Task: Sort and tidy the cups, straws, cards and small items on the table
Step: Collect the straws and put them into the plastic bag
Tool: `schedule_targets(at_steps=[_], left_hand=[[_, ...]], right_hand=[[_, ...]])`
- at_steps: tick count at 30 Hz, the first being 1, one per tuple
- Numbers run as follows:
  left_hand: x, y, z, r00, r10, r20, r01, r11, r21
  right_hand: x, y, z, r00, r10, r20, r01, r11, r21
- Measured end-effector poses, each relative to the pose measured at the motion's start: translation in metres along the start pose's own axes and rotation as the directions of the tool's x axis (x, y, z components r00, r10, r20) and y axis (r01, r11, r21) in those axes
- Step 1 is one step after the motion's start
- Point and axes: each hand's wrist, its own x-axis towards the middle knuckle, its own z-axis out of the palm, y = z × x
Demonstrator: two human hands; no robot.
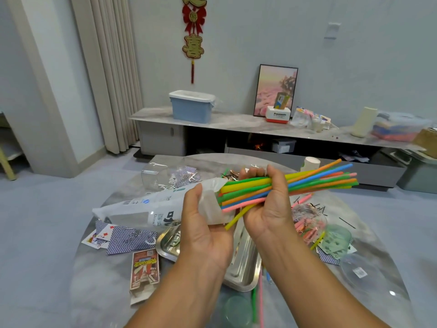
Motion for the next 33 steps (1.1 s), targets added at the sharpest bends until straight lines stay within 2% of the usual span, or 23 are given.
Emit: schedule_targets(at_steps=[2, 8, 12, 14, 16, 18, 21, 25, 30, 33], left_hand=[[0.001, -0.001, -0.001, 1.000, -0.002, 0.005, 0.002, 1.000, -0.017], [-0.001, -0.001, 0.000, 1.000, 0.021, 0.003, -0.021, 0.999, -0.036], [-0.001, -0.002, -0.001, 1.000, -0.007, 0.007, 0.007, 0.999, -0.050], [-0.002, -0.004, -0.002, 0.998, -0.042, 0.035, 0.045, 0.995, -0.089], [-0.002, -0.004, -0.001, 0.997, -0.055, 0.054, 0.060, 0.992, -0.109], [-0.002, -0.002, 0.000, 0.996, -0.045, 0.075, 0.054, 0.991, -0.124], [-0.004, -0.001, 0.002, 0.993, -0.027, 0.112, 0.038, 0.994, -0.104], [-0.005, -0.002, 0.002, 0.993, -0.002, 0.120, 0.015, 0.994, -0.110], [-0.003, 0.001, 0.001, 0.987, -0.013, 0.158, 0.032, 0.993, -0.118], [0.003, 0.007, 0.002, 0.994, -0.025, 0.110, 0.038, 0.992, -0.117]], right_hand=[[0.000, -0.001, 0.000, 0.999, 0.008, -0.045, -0.007, 0.999, 0.037], [0.001, -0.005, 0.003, 0.998, 0.024, -0.066, -0.017, 0.994, 0.105], [0.003, -0.005, 0.002, 0.996, -0.025, -0.082, 0.033, 0.994, 0.106], [0.000, 0.000, 0.000, 0.996, -0.065, -0.057, 0.067, 0.997, 0.044], [-0.004, 0.005, -0.003, 0.989, -0.140, -0.039, 0.136, 0.986, -0.096], [-0.009, 0.011, -0.005, 0.972, -0.234, -0.011, 0.224, 0.945, -0.240], [-0.022, 0.020, -0.004, 0.962, -0.270, 0.048, 0.269, 0.898, -0.348], [-0.029, 0.036, -0.006, 0.972, -0.198, 0.125, 0.233, 0.881, -0.412], [-0.036, 0.052, -0.014, 0.983, 0.035, 0.180, 0.034, 0.929, -0.368], [-0.033, 0.053, -0.014, 0.978, 0.038, 0.206, 0.044, 0.926, -0.376]])
